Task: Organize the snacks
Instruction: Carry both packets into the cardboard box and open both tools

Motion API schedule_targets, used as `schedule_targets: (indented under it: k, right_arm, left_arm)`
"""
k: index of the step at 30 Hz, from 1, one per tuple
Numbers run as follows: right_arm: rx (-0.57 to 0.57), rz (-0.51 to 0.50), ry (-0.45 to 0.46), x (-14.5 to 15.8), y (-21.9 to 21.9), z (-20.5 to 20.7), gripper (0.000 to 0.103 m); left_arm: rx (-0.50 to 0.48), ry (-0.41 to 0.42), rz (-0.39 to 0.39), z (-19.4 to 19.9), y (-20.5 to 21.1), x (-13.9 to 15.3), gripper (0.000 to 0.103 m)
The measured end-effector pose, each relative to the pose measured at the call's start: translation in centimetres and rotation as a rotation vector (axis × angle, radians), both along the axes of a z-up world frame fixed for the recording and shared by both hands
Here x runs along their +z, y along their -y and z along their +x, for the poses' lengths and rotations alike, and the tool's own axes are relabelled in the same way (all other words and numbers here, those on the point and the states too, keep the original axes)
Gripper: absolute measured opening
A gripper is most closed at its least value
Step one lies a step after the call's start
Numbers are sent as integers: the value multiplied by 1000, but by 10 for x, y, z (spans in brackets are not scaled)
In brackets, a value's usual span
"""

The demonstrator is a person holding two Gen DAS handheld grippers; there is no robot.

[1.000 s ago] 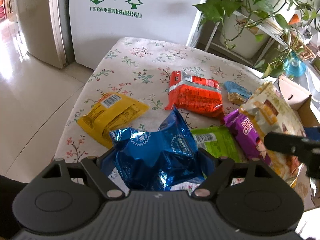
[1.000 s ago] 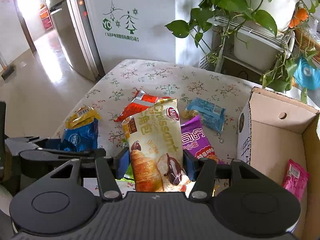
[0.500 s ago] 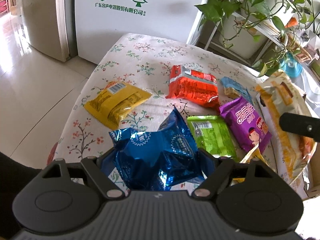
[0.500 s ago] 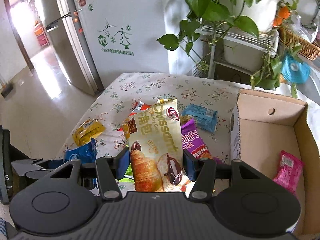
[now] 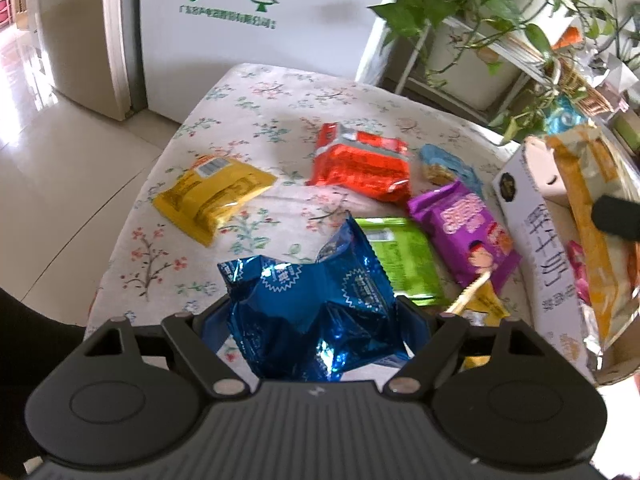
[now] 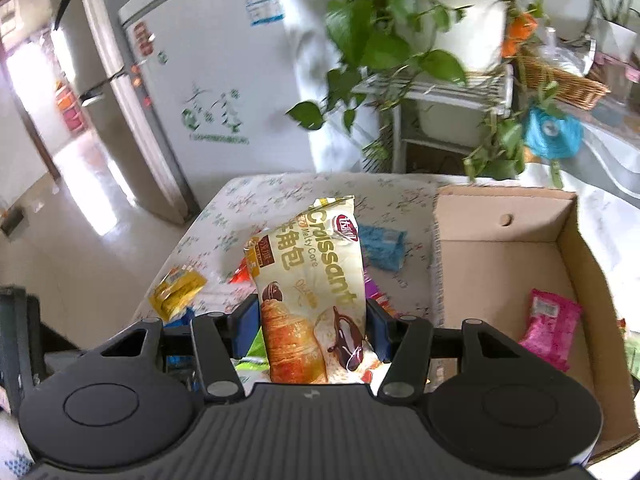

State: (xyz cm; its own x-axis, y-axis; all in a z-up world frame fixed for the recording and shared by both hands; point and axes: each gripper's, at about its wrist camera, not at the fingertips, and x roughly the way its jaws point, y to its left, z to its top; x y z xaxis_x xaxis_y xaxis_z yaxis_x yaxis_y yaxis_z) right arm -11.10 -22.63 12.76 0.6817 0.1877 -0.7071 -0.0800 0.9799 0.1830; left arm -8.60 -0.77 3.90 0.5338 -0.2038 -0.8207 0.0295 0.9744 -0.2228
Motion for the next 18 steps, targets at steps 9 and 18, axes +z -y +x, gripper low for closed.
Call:
schedule_targets:
  k: [9, 18]
  right_arm:
    - [-155, 61, 56, 19, 49, 0, 62]
    - [-325, 171, 122, 34, 111, -13, 62]
  left_arm:
    - [-88, 46, -56, 1, 45, 31, 82]
    - [-200, 98, -134, 7, 108, 61, 82]
